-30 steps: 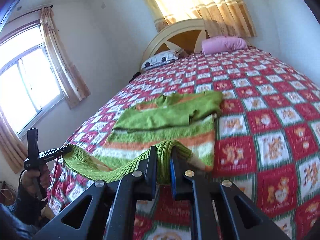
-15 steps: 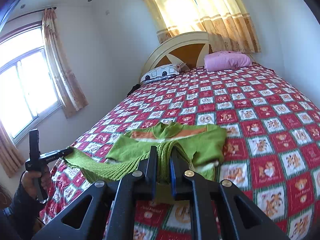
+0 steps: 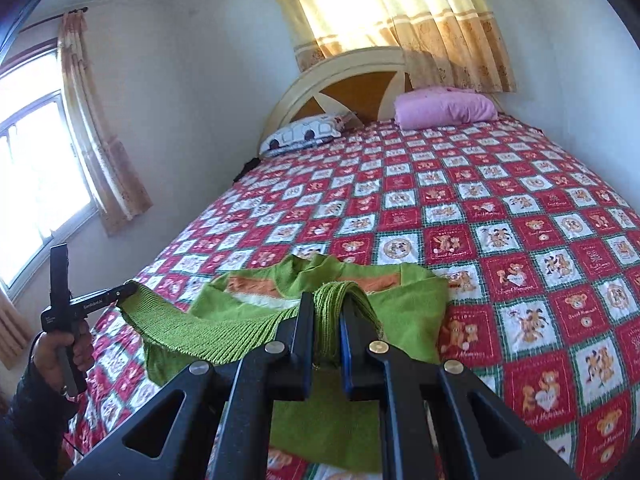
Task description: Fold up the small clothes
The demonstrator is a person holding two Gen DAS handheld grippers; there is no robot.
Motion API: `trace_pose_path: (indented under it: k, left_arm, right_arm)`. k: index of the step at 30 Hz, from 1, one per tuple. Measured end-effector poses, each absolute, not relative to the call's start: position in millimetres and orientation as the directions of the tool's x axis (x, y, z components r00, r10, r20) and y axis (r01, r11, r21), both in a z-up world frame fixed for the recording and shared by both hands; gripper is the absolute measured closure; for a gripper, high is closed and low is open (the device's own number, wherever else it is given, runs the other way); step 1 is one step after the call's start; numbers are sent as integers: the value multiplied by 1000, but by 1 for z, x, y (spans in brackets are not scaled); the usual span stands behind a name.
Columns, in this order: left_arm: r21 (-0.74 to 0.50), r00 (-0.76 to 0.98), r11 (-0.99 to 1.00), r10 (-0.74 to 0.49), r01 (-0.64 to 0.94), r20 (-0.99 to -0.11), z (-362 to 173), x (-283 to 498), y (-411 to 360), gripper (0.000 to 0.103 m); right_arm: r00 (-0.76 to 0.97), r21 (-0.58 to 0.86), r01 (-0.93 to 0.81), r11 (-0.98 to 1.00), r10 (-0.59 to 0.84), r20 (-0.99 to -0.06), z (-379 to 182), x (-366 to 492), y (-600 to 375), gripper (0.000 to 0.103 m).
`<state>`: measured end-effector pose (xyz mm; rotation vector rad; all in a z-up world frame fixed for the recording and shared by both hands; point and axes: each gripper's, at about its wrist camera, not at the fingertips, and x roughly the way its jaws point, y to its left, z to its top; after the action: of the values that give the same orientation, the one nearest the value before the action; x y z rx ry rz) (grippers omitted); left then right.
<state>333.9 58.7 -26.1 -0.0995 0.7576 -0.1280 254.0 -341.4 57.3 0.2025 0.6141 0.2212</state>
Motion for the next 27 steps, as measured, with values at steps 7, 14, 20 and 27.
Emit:
trace_pose_path:
  k: [7, 14, 20, 27]
  left_arm:
    - [-88, 650, 994, -113, 70, -752, -66, 391, 49, 99]
    - [-13, 682, 1000, 2, -16, -731, -96, 403, 57, 69]
    - [95, 751, 995, 57, 9, -658, -83, 374, 56, 33]
    - [108, 770, 994, 70, -2, -634, -81, 383, 55, 26]
  right_arm:
    - [758, 243, -82, 967, 219, -615, 25, 316, -348, 93]
    - [683, 131, 18, 991, 84, -726, -34, 379, -360, 66]
    - [709, 96, 2, 995, 66, -702, -39, 362, -369, 47]
    - [738, 101, -25, 995, 86, -669, -30, 358, -374, 47]
